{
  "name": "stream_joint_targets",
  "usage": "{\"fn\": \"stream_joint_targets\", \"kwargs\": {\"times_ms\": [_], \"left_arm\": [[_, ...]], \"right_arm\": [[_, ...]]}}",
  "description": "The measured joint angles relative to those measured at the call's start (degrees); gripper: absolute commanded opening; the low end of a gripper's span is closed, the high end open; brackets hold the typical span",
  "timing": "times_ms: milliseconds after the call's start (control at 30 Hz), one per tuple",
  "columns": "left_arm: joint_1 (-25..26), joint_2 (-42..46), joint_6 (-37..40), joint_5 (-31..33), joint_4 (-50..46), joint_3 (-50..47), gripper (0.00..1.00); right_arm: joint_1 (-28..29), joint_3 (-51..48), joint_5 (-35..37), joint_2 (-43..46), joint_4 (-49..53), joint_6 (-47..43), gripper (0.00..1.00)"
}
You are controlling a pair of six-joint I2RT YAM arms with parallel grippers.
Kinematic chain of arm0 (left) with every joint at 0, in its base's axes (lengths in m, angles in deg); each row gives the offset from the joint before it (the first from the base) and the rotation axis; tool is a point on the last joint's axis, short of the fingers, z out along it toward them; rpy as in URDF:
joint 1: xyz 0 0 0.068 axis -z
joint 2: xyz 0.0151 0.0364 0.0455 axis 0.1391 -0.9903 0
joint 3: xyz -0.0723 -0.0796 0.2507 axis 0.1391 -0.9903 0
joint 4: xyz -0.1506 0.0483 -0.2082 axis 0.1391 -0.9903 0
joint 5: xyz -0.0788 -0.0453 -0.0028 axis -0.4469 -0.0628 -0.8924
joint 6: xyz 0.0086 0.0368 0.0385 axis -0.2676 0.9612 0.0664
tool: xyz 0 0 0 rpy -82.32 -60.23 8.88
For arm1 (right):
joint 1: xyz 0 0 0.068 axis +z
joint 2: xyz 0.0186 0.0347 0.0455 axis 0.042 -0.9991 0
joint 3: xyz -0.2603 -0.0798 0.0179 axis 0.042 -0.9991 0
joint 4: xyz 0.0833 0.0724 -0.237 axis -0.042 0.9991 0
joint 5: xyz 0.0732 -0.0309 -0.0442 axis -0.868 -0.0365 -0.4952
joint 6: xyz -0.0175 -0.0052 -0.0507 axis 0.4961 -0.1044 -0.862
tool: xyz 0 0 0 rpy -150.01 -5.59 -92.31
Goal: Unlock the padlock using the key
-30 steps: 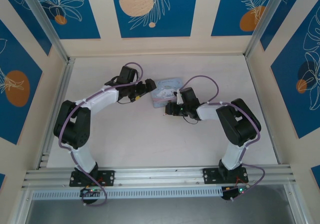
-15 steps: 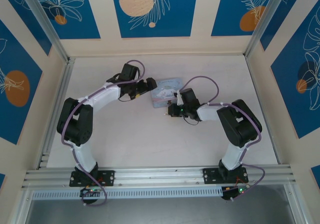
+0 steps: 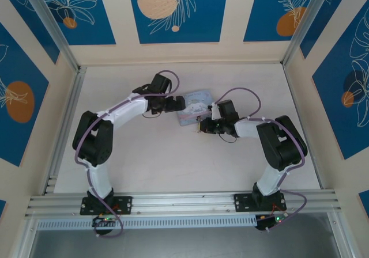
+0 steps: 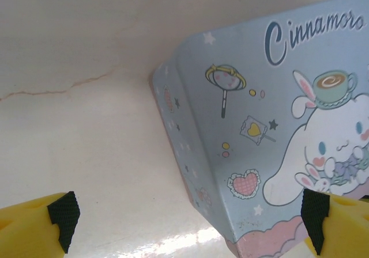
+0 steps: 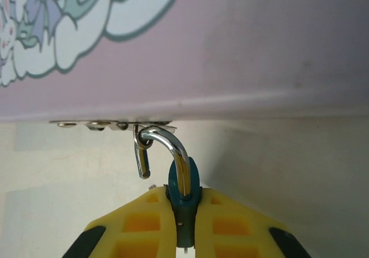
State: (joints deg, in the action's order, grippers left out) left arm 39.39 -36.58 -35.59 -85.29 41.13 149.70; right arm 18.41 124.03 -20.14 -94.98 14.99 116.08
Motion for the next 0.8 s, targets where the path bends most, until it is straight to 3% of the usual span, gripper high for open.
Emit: {"fn": "stream_joint_targets", "kwargs": {"times_ms": [400, 800], "left_arm": [[2.78, -2.01, 2.6, 8.0, -3.08, 0.81, 1.0], [3.13, -2.01, 1.7, 8.5, -0.35, -0.85, 1.0]], "right_arm": [[-1.73, -2.45, -4.57, 0.0, -4.92, 1.22, 0.0], [-2.01, -7.04, -5.6, -0.04, -14.53, 10.91, 0.0]]}}
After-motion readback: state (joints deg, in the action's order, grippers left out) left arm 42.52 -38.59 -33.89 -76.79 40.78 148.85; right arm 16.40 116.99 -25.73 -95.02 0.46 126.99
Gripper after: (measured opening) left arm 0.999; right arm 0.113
